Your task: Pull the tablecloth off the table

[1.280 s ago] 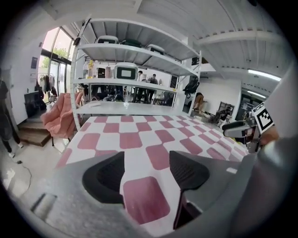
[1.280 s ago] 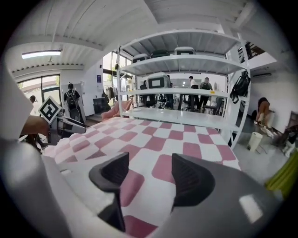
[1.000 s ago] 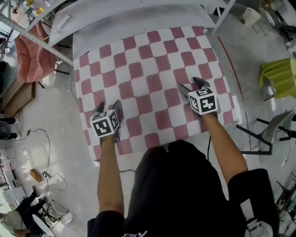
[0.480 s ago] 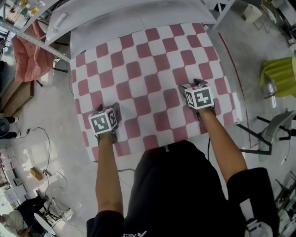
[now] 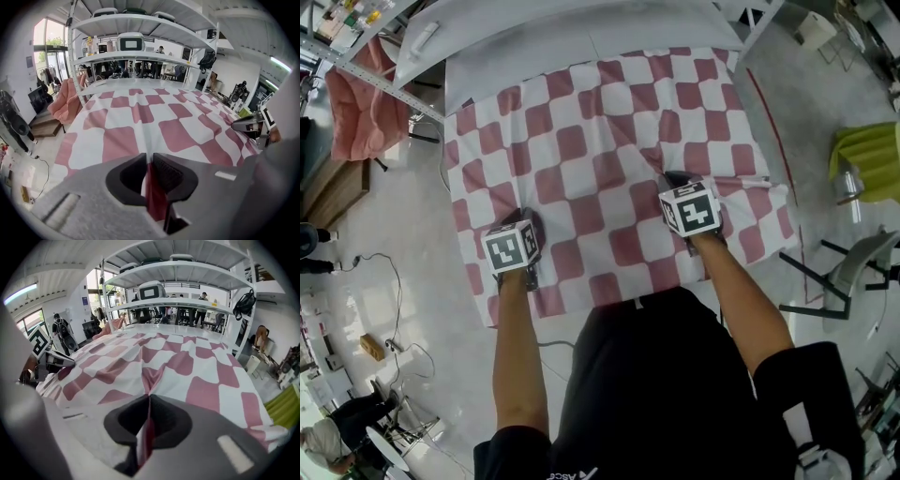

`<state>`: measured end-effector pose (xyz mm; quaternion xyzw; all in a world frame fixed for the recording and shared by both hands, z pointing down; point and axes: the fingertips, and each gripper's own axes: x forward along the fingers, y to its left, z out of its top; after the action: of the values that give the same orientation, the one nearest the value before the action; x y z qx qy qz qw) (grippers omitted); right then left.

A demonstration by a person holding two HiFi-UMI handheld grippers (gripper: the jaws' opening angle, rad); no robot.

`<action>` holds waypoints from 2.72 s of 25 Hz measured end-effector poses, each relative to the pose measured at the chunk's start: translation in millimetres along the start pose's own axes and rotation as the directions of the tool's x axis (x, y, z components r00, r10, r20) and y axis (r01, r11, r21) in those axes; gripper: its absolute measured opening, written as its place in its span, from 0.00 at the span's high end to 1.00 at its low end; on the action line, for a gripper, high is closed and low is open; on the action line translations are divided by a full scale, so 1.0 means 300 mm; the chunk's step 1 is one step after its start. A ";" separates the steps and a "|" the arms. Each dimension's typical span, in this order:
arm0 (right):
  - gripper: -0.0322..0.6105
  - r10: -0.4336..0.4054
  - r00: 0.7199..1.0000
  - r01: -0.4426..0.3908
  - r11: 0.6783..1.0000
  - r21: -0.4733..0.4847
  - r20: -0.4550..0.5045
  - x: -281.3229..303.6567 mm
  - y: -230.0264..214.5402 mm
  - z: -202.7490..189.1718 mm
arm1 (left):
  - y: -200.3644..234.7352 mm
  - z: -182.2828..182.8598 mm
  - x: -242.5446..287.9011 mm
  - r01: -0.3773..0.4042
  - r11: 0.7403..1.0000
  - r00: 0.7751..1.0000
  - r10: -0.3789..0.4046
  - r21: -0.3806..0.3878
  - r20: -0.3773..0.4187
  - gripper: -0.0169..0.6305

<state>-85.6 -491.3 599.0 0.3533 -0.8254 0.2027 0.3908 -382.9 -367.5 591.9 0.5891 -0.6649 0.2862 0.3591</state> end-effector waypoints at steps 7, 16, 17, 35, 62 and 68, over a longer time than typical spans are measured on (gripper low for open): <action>0.94 0.092 0.996 -0.091 0.995 -0.030 0.009 0.033 0.137 0.033 | 0.004 -0.002 -0.002 -0.001 1.000 1.000 0.001 -0.009 0.021 0.96; 0.94 0.161 0.985 -0.161 0.987 0.002 0.057 0.025 0.199 0.035 | -0.043 0.024 -0.075 0.135 0.981 0.977 -0.109 -0.138 0.181 0.96; 0.94 0.173 0.982 -0.174 0.985 0.013 0.074 0.013 0.204 0.038 | -0.046 0.032 -0.093 0.152 0.977 0.971 -0.120 -0.148 0.208 0.96; 0.94 0.274 0.875 -0.296 0.955 -0.007 0.400 -0.395 0.523 -0.024 | -0.115 -0.047 -0.582 0.442 0.894 0.736 -0.318 -0.068 0.598 0.96; 0.94 0.378 0.662 -0.352 0.919 -0.177 0.647 -1.214 0.542 -0.332 | -0.578 -0.381 -1.389 0.288 0.958 0.561 -0.164 -0.006 0.812 0.96; 0.94 0.390 0.620 -0.319 0.918 -0.235 0.681 -1.431 0.612 -0.428 | -0.661 -0.503 -1.654 0.286 0.958 0.489 -0.179 0.037 0.854 0.96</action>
<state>33.7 -108.0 328.5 0.2159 -0.9728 0.0840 0.0063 -141.8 12.3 266.6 0.7166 -0.6837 -0.1256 0.0562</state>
